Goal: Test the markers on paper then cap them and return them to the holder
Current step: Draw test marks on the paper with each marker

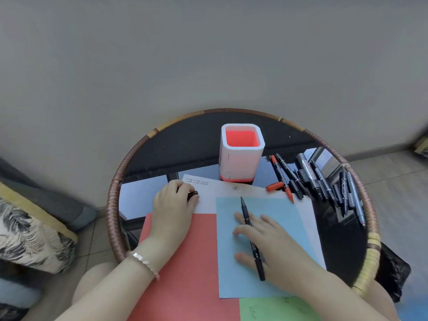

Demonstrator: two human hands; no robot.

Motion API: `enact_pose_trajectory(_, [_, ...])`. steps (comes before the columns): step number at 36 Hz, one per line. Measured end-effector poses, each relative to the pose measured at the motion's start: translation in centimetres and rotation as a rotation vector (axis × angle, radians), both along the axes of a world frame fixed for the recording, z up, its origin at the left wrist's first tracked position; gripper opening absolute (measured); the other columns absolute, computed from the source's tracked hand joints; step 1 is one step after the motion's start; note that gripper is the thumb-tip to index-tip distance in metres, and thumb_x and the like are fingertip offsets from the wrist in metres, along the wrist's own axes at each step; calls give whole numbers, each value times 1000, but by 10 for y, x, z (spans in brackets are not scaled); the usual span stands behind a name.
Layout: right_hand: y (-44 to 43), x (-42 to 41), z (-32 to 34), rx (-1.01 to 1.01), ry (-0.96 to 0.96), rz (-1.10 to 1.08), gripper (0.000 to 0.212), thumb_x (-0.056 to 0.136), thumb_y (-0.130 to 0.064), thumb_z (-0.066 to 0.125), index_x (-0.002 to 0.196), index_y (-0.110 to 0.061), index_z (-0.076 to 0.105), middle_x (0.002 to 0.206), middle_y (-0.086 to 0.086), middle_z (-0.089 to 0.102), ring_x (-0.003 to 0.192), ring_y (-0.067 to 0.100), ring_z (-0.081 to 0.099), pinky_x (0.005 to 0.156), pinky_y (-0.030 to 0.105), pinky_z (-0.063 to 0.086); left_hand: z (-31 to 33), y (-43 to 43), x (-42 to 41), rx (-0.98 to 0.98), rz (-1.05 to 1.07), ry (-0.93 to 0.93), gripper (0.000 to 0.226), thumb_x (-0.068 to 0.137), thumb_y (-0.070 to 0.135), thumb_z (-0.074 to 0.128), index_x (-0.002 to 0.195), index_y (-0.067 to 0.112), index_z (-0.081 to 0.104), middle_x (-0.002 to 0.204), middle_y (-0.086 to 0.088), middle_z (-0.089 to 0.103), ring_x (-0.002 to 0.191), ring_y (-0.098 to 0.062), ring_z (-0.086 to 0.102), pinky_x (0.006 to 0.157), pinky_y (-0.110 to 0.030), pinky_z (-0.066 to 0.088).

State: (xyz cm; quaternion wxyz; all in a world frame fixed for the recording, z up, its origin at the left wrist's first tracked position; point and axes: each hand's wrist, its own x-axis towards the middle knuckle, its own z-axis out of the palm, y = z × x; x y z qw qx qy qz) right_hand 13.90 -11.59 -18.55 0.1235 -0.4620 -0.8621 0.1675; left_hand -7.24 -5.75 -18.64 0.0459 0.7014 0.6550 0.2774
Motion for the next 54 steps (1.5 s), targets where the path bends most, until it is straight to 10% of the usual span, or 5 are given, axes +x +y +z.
enact_pose_trajectory(15, [-17,49,-4,-61,133,-33,25,85,-42,57,107,-32,52,139,-30,27,133,-15,18,113,15,1,19,-17,20,12,-72,126,31,82,6,62,112,-3,57,122,-25,53,117,-42,47,103,-55,29])
enact_pose_trajectory(21, [-17,46,-5,-96,272,-92,19,85,-40,55,103,-35,53,133,-26,42,129,-14,29,110,11,7,18,-50,59,-129,-476,202,50,94,38,33,140,19,24,155,-1,2,140,-13,0,111,-27,-6])
enact_pose_trajectory(30, [-15,44,8,-148,807,-412,59,74,-79,33,108,-37,57,99,-13,70,100,2,62,87,10,43,4,-63,72,-178,-498,192,46,79,38,51,119,16,60,137,-12,47,129,-27,40,105,-50,26])
enact_pose_trajectory(38, [19,32,36,-209,1219,-631,54,76,-62,32,92,-24,65,80,4,73,81,14,70,67,20,55,-2,-62,70,-186,-518,117,56,84,54,31,137,35,34,153,0,14,141,-12,-2,111,-32,-14])
enact_pose_trajectory(54, [52,-14,-1,-5,1024,-840,43,82,-34,65,51,-17,40,34,-3,50,35,9,47,40,17,39,1,-61,72,-242,-408,105,69,74,61,32,133,28,43,148,-2,31,139,-22,17,109,-39,3])
